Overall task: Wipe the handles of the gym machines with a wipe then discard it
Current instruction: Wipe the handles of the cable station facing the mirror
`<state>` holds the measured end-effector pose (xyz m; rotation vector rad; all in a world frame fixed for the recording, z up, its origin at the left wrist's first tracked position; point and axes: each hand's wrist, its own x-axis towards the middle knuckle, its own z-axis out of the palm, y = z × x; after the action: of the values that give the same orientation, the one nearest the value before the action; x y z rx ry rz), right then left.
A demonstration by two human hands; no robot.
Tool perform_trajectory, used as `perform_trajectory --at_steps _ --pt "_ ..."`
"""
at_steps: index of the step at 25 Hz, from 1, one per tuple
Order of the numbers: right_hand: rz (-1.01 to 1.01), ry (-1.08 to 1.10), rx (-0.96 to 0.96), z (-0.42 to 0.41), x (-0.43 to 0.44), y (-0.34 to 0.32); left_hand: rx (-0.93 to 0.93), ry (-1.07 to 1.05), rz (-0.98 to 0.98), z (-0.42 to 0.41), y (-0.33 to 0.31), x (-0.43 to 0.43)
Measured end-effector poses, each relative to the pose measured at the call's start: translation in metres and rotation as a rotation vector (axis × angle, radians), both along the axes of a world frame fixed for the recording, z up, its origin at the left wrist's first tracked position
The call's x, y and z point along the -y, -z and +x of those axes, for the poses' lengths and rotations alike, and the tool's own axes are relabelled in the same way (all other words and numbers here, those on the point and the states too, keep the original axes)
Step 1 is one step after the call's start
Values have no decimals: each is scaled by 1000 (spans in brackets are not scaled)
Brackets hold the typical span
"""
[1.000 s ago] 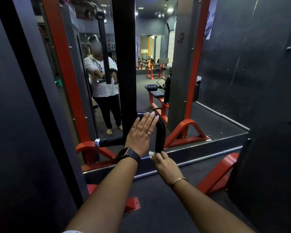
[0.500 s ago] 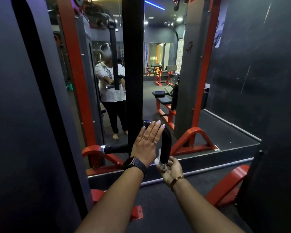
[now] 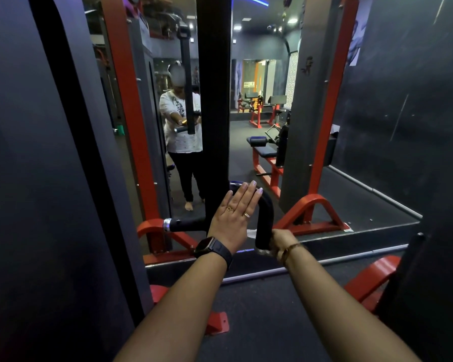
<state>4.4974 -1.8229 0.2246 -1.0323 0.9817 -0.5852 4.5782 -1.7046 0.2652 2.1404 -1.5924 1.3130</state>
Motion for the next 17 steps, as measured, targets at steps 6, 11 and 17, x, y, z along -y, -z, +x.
perform_trajectory --at_steps 6,11,17 --pt "-224 -69 36 -2 6 -92 -96 -31 67 3 3 2" --pt "-396 -131 263 8 -24 -151 -10 -82 110 9 6 5" --pt "34 -95 658 19 -59 -158 16 62 2 27 20 -22"
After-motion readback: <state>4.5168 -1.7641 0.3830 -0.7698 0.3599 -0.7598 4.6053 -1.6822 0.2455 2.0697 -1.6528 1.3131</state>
